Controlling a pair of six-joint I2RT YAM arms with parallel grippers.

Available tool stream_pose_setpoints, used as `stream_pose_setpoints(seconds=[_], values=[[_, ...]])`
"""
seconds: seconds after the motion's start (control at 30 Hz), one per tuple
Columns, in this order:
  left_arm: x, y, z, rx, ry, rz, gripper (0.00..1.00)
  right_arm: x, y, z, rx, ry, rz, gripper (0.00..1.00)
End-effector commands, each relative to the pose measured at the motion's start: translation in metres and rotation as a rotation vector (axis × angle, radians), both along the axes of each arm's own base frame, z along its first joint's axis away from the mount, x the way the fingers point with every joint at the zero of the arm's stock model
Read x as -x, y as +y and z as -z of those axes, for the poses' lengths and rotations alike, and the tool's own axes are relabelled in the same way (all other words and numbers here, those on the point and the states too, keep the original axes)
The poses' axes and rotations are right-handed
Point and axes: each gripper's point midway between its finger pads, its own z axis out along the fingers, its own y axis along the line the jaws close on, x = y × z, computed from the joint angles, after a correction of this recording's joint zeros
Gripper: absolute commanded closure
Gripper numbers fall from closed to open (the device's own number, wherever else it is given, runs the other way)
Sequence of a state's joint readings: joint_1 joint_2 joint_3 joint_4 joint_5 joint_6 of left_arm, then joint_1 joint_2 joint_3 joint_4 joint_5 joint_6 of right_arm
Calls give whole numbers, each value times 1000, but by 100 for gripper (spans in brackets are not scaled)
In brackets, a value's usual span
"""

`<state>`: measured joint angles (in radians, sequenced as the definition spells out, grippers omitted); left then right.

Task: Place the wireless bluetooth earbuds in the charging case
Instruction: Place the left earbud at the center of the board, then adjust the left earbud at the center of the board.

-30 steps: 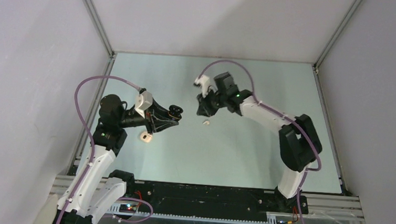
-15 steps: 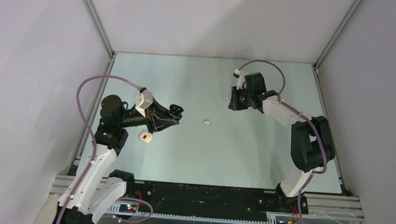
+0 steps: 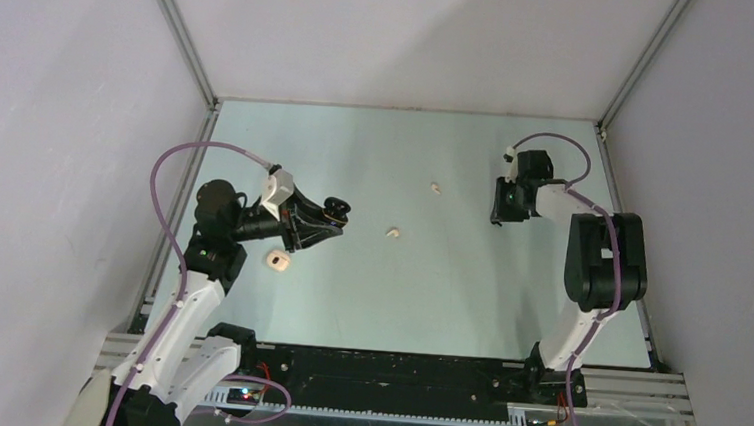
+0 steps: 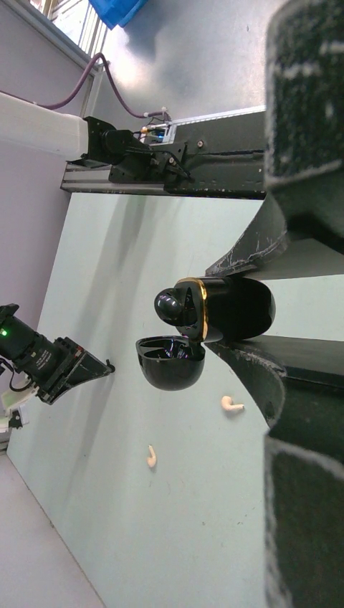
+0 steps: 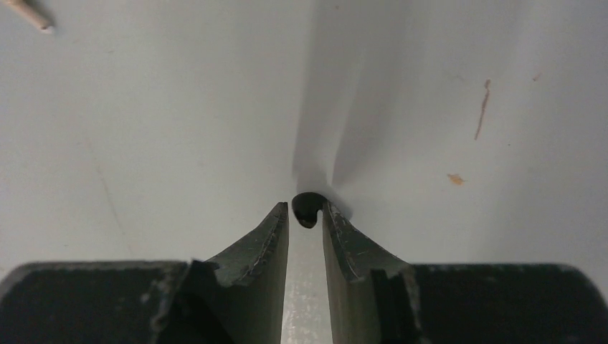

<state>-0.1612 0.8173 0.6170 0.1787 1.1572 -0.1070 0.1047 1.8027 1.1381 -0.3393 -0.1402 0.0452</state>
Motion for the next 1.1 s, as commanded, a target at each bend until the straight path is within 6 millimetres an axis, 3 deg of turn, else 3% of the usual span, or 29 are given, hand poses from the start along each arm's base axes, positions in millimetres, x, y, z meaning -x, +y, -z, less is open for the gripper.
stream_pose_setpoints(seconds=[0.0,0.2,0.4,0.53,0.67,1.07], values=[[0,-1,-5,11,-26,0,100,-1,-8,9,6,19,26,71],[0,-1,-5,12,-20,0,100,0,-8,10,-12,26,27,65],[0,-2,-5,12,-21,0,100,-3,-14,-8,-5,-15,27,58],[1,-2,-6,13,-27,4,100,1,-16,2,-25,20,30,53],[2,-2,-6,13,-26,6,100,8,-9,10,-92,71,24,52],[1,-2,-6,12,-25,5,100,23,25,6,-264,133,-45,52]])
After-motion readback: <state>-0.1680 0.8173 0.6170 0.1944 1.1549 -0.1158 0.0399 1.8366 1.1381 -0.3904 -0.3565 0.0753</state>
